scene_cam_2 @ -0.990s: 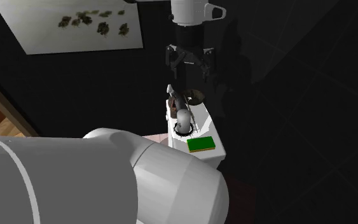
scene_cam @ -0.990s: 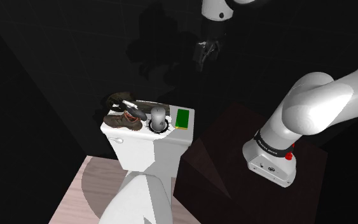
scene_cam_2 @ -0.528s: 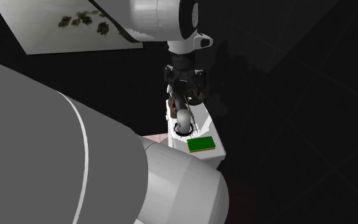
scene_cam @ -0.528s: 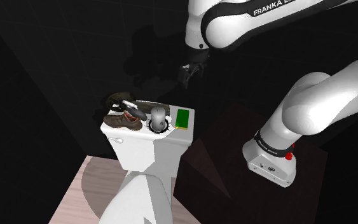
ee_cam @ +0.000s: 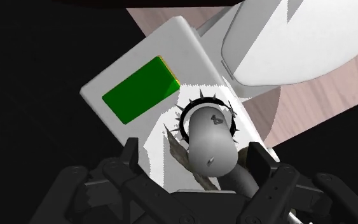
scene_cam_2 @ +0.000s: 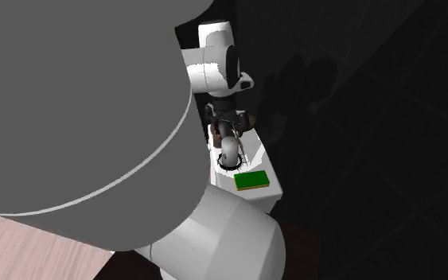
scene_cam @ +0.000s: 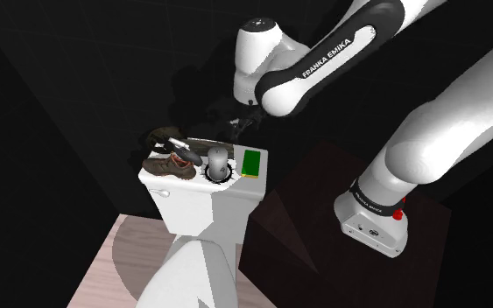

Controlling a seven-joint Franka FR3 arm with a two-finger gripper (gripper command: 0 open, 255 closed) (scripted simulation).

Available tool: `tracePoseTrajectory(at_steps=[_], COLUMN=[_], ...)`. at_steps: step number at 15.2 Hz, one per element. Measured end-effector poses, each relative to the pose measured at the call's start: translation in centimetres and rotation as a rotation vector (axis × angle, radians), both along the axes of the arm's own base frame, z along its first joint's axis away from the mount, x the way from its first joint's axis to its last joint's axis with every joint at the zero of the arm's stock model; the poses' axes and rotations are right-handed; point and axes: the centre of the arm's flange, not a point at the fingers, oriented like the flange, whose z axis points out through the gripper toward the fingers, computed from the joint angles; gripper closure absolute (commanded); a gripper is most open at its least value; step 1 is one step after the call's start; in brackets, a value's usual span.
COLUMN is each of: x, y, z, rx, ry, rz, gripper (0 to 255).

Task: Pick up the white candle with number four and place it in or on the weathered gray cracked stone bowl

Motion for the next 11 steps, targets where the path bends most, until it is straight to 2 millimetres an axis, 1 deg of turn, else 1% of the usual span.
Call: tracePoseTrajectory(at_steps=[1,2,3,4,5,6,7,8,9,11], x=[0.6,1.0,1.7,1.9,2.7,3.0,3.6,4.4,4.8,5.6], y=[0.4,1.0,1.4,1.8,1.9,2.5,2.6,2.9,3.6,4.1], z=[-1.1,-1.8,-3.0,-4.1,-5.2,-6.4,-7.3,-8.5,-9.6,-11.5], rx=[-0.001,-0.004,-0.004,-0.006,-0.006,-0.007,-0.009,-0.008,-0.010,-0.012], ry=[-0.006,-0.012,-0.018,-0.024,-0.030,-0.035,-0.041,-0.047,-0.052,-0.061], rz=[-0.005,-0.009,-0.016,-0.020,-0.026,-0.028,-0.034,-0.039,-0.042,-0.049], gripper=[0,0,0,0,0,0,0,0,0,0])
